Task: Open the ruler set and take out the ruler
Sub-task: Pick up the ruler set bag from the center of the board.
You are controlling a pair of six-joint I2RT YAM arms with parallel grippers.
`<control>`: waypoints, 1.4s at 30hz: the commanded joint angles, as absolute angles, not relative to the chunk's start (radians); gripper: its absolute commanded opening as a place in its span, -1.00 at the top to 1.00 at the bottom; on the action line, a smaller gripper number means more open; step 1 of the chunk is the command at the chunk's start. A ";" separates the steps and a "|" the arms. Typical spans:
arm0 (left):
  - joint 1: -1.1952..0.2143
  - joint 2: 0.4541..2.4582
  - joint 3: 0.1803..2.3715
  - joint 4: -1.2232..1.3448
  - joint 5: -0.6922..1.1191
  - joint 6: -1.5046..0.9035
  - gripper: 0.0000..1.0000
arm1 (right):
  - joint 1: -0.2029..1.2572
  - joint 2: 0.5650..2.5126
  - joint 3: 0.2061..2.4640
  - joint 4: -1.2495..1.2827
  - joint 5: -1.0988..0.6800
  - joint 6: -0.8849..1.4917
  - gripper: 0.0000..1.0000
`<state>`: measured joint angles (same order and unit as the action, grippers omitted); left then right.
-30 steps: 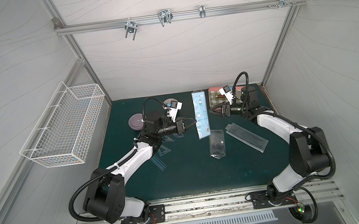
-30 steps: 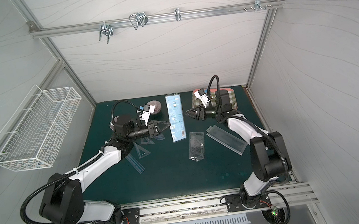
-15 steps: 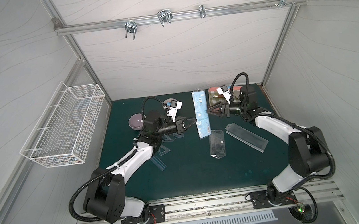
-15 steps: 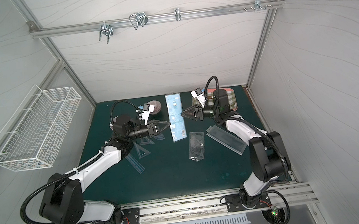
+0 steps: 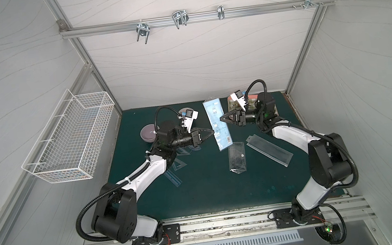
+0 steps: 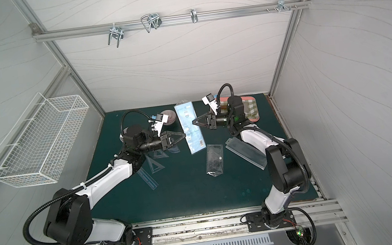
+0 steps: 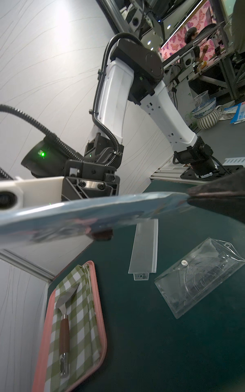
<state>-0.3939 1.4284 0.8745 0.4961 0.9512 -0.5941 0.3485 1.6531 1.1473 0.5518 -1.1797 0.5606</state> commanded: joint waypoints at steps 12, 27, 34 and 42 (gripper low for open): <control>-0.399 1.409 0.941 0.389 0.801 -0.485 0.00 | 0.385 1.523 1.169 0.290 -1.081 0.363 1.00; -0.603 1.218 0.910 0.162 0.068 -0.169 -1.00 | 0.521 1.436 1.079 0.273 -0.568 0.389 1.00; -0.647 1.271 0.915 0.137 -0.094 -0.120 -0.99 | 0.569 1.398 1.049 0.309 -0.420 0.420 1.00; -0.721 1.328 0.928 0.133 -0.279 -0.028 -0.66 | 0.576 1.363 1.038 0.315 -0.382 0.428 1.00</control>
